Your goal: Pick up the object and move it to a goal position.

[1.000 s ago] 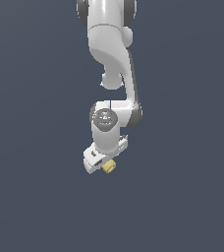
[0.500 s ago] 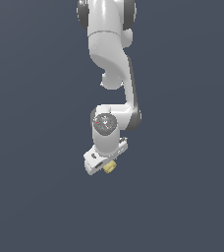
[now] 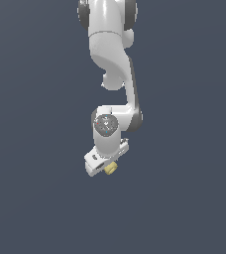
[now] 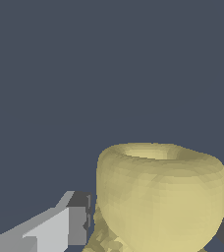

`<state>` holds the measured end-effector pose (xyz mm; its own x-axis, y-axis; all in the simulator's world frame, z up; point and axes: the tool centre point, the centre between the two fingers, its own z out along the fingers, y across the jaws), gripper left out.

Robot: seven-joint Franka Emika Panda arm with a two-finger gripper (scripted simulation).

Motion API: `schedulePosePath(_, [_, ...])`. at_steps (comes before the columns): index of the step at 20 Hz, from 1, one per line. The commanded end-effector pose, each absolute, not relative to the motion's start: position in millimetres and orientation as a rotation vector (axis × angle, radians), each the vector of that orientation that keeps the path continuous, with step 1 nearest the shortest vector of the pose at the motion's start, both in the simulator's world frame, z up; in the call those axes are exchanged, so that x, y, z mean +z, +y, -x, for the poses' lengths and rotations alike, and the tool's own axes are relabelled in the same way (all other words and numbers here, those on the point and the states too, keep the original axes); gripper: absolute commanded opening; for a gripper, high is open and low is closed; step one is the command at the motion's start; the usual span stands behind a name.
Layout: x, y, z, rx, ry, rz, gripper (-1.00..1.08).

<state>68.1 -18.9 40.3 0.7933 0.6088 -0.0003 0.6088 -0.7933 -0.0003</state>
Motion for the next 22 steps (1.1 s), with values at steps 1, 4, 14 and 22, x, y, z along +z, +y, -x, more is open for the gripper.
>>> schedulePosePath(1, [41, -20, -67, 0.0, -1.01, 2.975, -1.0])
schedulePosePath(4, [43, -23, -64, 0.0, -1.01, 2.975, -1.0])
schedulePosePath(14, [58, -51, -33, 0.0, -1.01, 2.975, -1.0])
schedulePosePath(22, [73, -79, -5, 0.0, -1.01, 2.975, -1.0])
